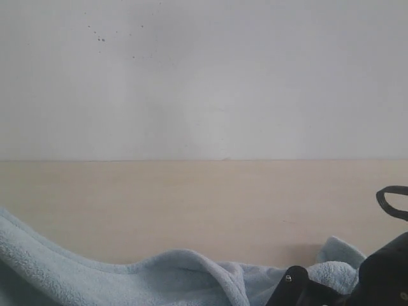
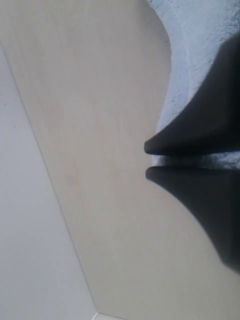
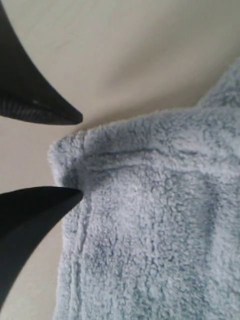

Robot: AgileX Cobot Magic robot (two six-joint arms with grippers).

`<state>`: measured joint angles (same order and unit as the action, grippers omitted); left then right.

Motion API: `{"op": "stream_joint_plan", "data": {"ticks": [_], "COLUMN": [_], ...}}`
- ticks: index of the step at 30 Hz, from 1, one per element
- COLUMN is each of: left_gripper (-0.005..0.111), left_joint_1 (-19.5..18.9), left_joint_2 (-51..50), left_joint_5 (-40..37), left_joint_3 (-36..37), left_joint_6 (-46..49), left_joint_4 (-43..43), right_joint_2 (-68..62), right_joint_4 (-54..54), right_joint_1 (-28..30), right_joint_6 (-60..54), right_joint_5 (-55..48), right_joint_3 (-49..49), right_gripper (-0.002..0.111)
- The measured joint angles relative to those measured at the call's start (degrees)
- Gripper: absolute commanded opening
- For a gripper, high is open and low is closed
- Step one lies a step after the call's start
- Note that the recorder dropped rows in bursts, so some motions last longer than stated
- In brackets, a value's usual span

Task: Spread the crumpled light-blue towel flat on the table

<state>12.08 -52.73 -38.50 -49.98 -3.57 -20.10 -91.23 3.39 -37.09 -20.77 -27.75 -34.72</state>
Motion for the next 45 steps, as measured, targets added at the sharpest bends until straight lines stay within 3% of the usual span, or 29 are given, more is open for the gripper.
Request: {"op": "stream_joint_plan", "data": {"ticks": [10,16,25,31,38,45], "left_gripper": [0.004,0.004,0.004,0.004,0.004,0.004], "left_joint_1": [0.00,0.00,0.00,0.00,0.00,0.00], "left_joint_2": [0.00,0.00,2.34,7.51,13.18,20.59], "left_joint_5": [0.42,0.42,0.42,-1.60,-4.91,-4.91], "left_joint_3": [1.16,1.16,1.16,1.16,1.16,1.16], "left_joint_6": [0.00,0.00,-0.11,0.22,0.56,0.78], "left_joint_4": [0.71,1.20,1.30,1.30,1.30,2.17], "right_joint_2": [-3.66,-4.18,-2.67,10.53,33.14,51.41], "right_joint_4": [-0.09,-1.13,-1.52,-12.32,-40.06,-47.96], "right_joint_1": [0.00,0.00,0.00,0.00,0.00,0.00], "right_joint_6": [0.00,0.00,6.78,18.10,39.17,40.94], "right_joint_5": [1.82,1.76,2.50,-0.59,-13.57,-24.33], "right_joint_3": [-0.46,-0.98,-1.12,-1.01,-1.01,-3.54], "right_gripper": [0.038,0.000,0.000,0.000,0.000,0.000]}}
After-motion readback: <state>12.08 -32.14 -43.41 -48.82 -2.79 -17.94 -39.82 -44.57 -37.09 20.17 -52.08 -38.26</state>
